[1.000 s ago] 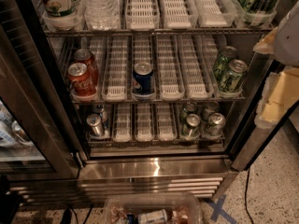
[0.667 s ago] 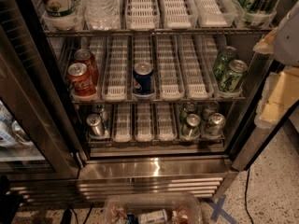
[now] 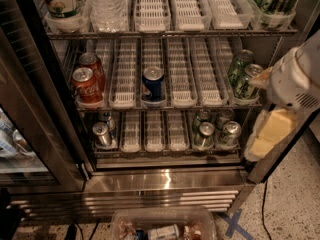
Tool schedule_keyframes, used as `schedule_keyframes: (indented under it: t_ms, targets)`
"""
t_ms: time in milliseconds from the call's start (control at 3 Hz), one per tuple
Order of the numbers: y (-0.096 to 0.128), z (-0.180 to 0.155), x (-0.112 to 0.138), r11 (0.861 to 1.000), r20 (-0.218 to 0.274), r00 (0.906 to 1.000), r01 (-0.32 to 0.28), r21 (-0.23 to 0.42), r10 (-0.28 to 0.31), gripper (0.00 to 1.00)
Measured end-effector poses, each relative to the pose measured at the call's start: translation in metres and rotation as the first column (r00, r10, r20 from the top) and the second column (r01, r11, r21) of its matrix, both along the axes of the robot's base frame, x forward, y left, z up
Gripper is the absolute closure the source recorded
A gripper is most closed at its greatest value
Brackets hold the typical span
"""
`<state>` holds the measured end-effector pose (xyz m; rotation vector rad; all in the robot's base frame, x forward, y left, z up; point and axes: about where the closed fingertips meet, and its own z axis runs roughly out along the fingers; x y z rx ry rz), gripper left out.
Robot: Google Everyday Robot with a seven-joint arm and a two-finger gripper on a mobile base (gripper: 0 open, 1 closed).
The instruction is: Pick pepsi can from middle shelf of fridge
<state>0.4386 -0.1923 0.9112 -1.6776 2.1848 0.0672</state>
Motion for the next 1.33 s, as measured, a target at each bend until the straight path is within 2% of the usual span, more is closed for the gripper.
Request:
schedule_keyframes:
  t_ms: [667,1000,1333]
  targets:
    - [0.046,-0.076,0.003,0.992,-0.015,0.998,-0.059,0.112,0.061,0.0]
    - [0.046,-0.076,0.003,0.992,-0.015,0.998,-0.059,0.112,0.061,0.0]
    - [0.069,-0.084,0.001,0.982,0.019,0.9981,-0.062,0.179,0.059,0.0]
